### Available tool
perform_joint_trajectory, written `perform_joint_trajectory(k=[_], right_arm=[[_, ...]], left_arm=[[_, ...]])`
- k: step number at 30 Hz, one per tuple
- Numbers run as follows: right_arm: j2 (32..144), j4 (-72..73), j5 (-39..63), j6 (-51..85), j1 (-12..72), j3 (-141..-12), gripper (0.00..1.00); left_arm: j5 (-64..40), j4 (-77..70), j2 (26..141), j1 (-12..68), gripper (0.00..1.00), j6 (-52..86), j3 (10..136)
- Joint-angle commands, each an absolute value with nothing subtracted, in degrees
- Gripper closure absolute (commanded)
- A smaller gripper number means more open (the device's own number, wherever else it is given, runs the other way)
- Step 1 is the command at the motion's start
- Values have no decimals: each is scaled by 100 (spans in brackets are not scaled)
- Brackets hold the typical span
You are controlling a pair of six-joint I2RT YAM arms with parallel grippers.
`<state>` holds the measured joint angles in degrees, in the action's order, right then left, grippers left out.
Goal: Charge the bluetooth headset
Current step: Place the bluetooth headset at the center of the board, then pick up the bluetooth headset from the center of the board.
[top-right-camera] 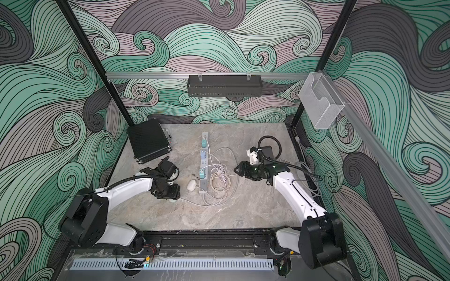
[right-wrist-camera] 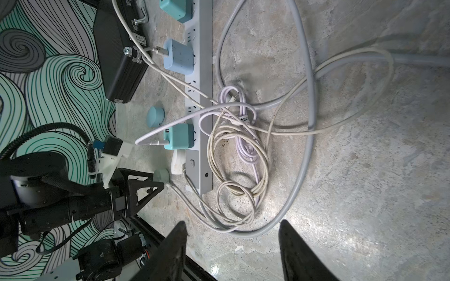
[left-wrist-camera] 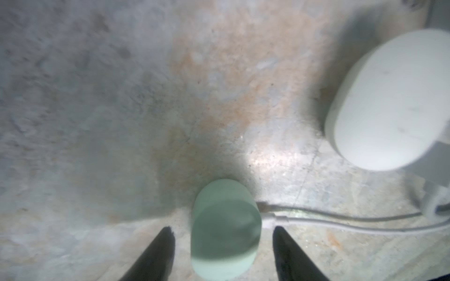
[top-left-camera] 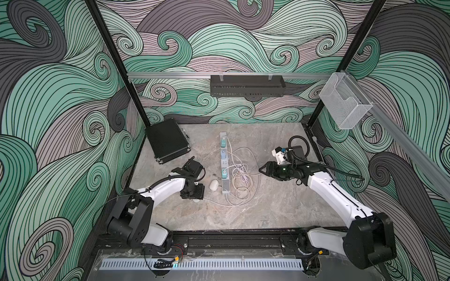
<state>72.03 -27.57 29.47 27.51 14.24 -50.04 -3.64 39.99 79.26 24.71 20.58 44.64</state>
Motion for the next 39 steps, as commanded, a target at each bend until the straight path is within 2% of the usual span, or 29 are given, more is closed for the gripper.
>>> perform_joint_trajectory(k=[1,9,13,21,27,39], right_arm=[[7191,-2501,3148,3184,1437,-4790,42],[7327,-1760,2945,4115,1625,-4612,47],[7464,-1679,2950,4184,1704,-4696,46],[7720,-1786,3248,4033,1748,-4864,43],[7847,-2017,3527,3684,1736,-5077,43],[8126,-2138,3769,3483,1740,-5106,43]], left_arm=[[-153,4236,7315,2311,30,1803,4905],[45,3821,6842,1435,33,606,4993],[-154,3920,7471,1101,37,-178,5528],[-887,4102,9001,1057,41,-2015,6494],[-934,4043,9366,995,41,-3258,6918],[-807,4988,10394,912,39,-4396,7791]])
